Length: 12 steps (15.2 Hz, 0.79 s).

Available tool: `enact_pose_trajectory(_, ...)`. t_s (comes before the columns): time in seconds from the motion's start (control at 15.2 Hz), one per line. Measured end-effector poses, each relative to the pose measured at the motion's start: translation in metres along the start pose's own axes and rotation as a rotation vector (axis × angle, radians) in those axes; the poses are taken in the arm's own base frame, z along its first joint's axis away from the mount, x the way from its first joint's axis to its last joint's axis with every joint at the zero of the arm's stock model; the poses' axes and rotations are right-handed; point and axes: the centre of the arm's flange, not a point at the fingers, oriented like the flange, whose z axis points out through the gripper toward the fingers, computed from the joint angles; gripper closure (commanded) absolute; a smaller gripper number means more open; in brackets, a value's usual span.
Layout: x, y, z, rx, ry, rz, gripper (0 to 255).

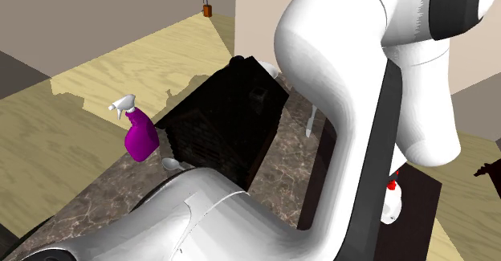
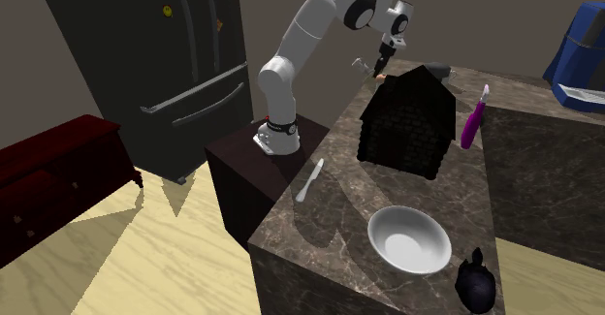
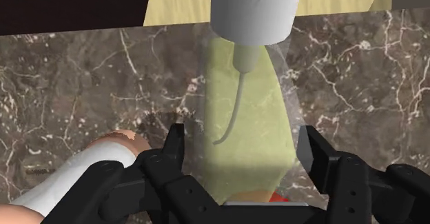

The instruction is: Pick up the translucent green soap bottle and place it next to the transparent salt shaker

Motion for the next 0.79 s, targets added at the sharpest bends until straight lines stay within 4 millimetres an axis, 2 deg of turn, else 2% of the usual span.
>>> enact_pose_trajectory(0.33,0.001,0.001,0.002,-0.002,-0.001,0.001,0)
enact_pose_trajectory(0.59,0.000,0.000,-0.038,-0.001,-0.001,0.002,0)
enact_pose_trajectory(0.79,0.001,0.000,-0.047,-0.001,-0.001,0.001,0)
